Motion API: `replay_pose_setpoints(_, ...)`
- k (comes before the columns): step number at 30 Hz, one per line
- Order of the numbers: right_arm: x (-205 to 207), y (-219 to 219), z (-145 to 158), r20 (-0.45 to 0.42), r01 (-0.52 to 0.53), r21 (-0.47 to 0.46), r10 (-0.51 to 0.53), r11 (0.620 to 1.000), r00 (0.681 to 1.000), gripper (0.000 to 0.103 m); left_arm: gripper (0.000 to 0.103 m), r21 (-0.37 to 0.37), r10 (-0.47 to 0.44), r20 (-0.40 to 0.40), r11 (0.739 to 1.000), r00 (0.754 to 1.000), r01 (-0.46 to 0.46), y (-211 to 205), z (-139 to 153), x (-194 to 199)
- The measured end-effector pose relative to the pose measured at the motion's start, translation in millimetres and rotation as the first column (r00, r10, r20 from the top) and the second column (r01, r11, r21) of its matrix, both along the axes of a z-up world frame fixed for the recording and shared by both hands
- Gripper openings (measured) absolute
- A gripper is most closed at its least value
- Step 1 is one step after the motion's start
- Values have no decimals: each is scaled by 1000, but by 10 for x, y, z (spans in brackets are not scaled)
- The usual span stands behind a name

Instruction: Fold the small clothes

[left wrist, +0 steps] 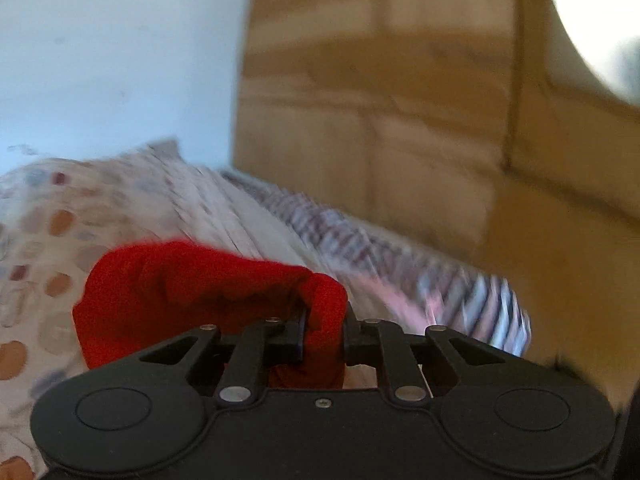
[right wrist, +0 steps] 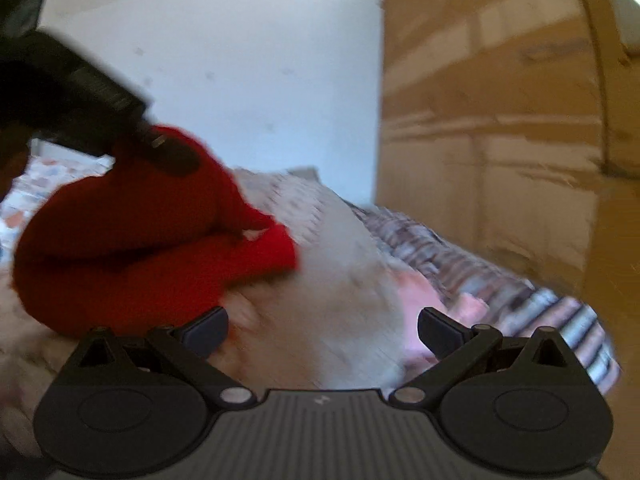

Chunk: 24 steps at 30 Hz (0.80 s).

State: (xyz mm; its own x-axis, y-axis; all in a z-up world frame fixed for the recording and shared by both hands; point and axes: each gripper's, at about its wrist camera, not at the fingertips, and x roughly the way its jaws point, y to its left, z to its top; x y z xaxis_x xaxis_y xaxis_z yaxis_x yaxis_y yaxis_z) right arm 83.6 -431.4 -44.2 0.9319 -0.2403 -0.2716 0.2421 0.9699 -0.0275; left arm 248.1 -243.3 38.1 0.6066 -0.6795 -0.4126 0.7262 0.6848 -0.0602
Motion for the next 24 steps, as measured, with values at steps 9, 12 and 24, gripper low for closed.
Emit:
replay_pose_setpoints(9,-171,-300,-207,-65,102,79,-97,992,993,103,35,-60,-39,-96,998,995,34,135,-85,-46)
replay_pose_setpoints(12,-161,-301,-175,-60,100,85,-95,991,994,103,54,-111,-56,-111,993,992,43,287,-93,-141)
replay_pose_setpoints(24,-155,-151,-83,-38,95,117,-91,989,995,103,102,-233,240,-113,937,964,-260,958,17,-449)
